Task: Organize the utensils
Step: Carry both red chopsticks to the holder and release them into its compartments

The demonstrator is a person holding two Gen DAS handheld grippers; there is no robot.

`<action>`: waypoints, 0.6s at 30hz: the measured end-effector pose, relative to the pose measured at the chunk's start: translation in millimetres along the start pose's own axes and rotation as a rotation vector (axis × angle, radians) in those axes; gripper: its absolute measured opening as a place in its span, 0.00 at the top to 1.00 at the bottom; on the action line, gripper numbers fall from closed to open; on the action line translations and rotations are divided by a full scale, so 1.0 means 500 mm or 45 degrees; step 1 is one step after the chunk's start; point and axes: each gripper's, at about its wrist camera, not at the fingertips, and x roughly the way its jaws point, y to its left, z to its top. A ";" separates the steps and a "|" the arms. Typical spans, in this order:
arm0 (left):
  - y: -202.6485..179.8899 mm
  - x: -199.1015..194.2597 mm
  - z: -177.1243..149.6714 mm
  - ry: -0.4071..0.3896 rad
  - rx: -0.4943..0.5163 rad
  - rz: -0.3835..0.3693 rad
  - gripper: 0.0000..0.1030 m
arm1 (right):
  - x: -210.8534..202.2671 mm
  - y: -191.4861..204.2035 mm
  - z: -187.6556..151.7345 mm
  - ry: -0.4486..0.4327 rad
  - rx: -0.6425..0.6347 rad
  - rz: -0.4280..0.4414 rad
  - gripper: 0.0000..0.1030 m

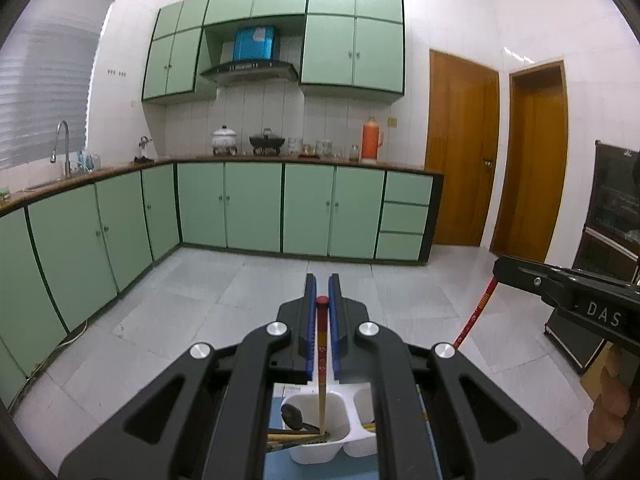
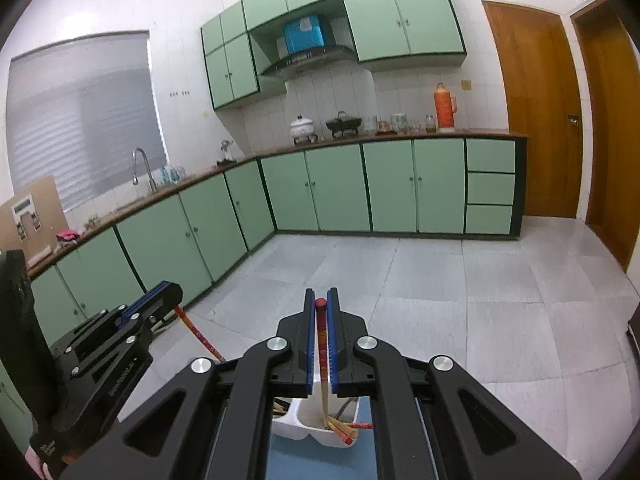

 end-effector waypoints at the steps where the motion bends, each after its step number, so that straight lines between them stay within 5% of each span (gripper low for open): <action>1: 0.003 0.009 -0.008 0.015 0.002 -0.001 0.95 | 0.008 -0.001 -0.006 0.010 -0.001 0.001 0.95; 16: 0.027 0.068 -0.089 0.182 0.012 0.004 0.94 | 0.064 -0.023 -0.088 0.172 0.000 0.029 0.94; 18: 0.030 0.068 -0.092 0.202 0.018 0.002 0.90 | 0.057 -0.027 -0.090 0.168 0.009 0.018 0.87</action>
